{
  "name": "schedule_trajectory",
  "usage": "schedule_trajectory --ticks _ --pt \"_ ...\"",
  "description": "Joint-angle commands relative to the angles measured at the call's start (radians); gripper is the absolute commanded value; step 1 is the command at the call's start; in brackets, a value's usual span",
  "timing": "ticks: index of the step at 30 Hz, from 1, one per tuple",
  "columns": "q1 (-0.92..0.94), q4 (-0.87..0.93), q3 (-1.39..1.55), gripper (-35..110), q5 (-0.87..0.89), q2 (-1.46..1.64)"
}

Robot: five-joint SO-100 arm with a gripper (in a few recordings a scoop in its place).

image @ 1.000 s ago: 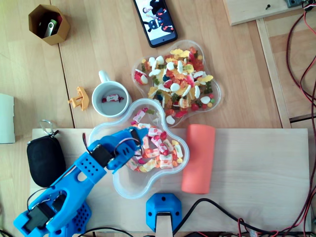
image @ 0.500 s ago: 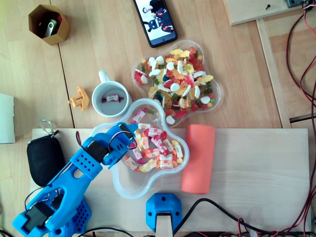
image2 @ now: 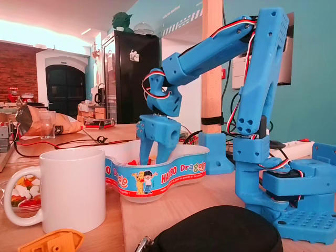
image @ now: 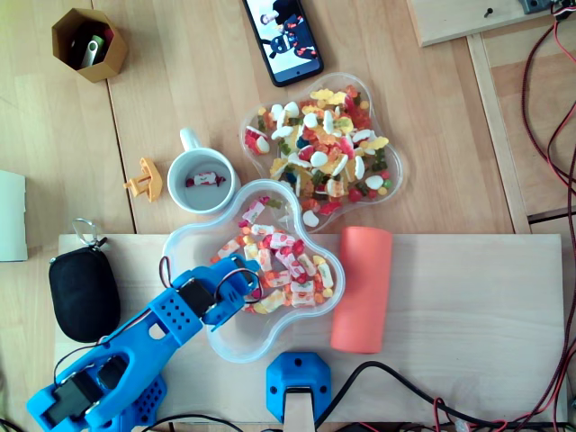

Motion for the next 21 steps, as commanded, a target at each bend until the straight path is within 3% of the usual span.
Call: schedule_trajectory --ticks 1,21 --pt "0.026 0.005 0.032 18 0.011 0.034" --pt "0.086 -0.012 0.026 18 0.009 0.021"
